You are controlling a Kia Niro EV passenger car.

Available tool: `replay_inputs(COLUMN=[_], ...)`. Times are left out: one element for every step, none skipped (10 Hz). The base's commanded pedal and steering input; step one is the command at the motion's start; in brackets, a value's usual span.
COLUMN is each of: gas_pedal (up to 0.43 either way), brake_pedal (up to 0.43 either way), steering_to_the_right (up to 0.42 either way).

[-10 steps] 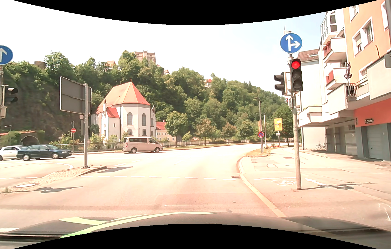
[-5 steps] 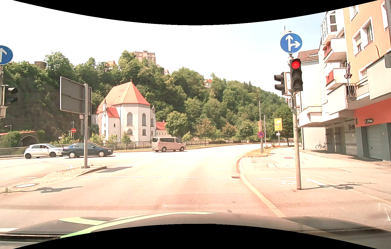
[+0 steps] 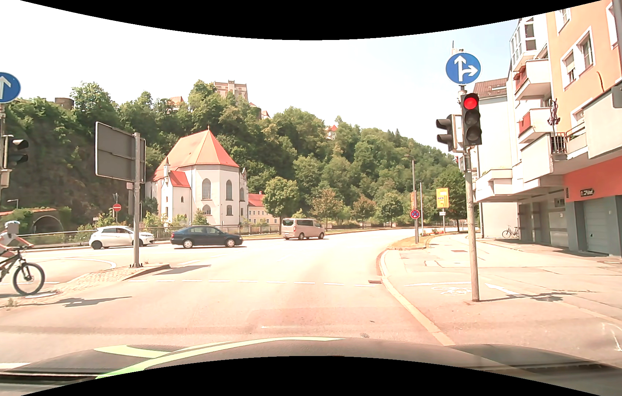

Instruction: Follow the waypoints while adhering to traffic rules and regulations

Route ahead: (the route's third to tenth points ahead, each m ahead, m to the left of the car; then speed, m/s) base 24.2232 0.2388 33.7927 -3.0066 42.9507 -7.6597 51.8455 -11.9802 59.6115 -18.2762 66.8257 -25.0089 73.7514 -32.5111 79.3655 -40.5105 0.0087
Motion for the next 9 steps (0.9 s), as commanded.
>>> replay_inputs(gas_pedal=[0.0,0.0,0.0,0.0,0.0,0.0,0.0,0.0,0.0], brake_pedal=[0.311,0.311,0.311,0.311,0.311,0.311,0.311,0.311,0.311], steering_to_the_right=[0.04,0.04,0.04,0.04,0.04,0.04,0.04,0.04,0.04])
